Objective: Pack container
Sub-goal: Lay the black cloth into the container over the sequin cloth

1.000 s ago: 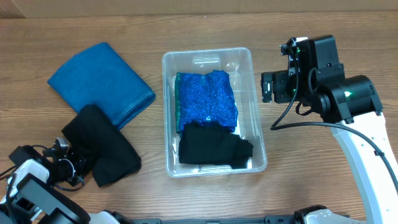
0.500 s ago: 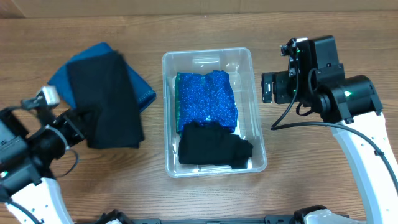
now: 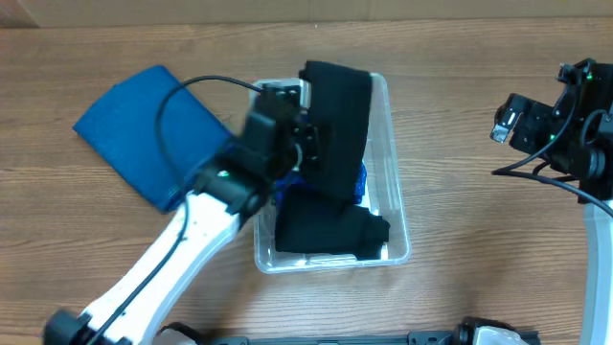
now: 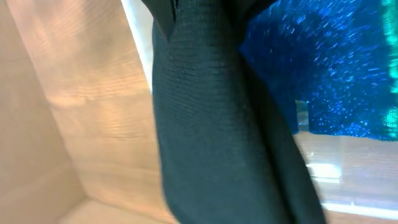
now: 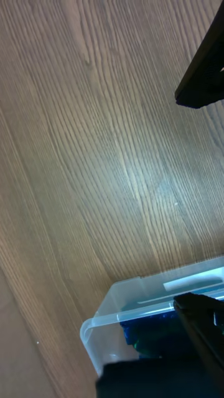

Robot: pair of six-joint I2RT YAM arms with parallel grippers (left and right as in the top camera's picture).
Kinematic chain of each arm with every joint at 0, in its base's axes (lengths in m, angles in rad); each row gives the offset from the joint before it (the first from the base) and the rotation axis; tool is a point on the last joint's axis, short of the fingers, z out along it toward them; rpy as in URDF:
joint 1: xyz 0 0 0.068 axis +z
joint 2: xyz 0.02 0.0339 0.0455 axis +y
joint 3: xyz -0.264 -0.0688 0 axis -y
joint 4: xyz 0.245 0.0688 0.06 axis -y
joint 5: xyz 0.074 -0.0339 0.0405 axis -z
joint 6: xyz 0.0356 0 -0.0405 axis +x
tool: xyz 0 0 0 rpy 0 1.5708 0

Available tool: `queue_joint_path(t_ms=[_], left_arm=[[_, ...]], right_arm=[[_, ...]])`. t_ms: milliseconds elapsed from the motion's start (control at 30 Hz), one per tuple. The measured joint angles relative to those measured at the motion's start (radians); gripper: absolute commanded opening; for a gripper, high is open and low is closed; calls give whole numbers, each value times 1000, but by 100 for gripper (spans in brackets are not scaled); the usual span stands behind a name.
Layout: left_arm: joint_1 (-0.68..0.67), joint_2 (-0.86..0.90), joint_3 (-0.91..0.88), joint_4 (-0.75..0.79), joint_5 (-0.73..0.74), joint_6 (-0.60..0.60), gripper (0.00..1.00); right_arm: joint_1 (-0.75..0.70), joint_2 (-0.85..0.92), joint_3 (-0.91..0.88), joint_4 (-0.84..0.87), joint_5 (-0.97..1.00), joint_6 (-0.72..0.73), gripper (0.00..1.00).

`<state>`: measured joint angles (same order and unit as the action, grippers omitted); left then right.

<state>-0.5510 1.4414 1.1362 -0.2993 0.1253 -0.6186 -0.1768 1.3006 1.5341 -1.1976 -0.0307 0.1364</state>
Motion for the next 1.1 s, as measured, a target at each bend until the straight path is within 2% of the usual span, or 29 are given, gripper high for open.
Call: queue_joint_path(t_ms=[133, 233, 433, 667, 833, 1100], left_arm=[[-72, 131, 0, 134, -124, -145, 4], [-78, 188, 0, 204, -146, -212, 4], [-77, 322, 0, 183, -162, -289, 4], [-75, 327, 10, 89, -167, -346, 4], [-75, 326, 10, 89, -139, -490, 4], [-75, 296, 10, 150, -103, -611, 4]], right_arm=[[0, 0, 0, 0, -12, -2, 100], [0, 0, 0, 0, -18, -3, 100], [0, 0, 0, 0, -26, -2, 100], [0, 0, 0, 0, -33, -2, 100], [0, 0, 0, 0, -34, -2, 100], [0, 23, 0, 1, -34, -3, 100]])
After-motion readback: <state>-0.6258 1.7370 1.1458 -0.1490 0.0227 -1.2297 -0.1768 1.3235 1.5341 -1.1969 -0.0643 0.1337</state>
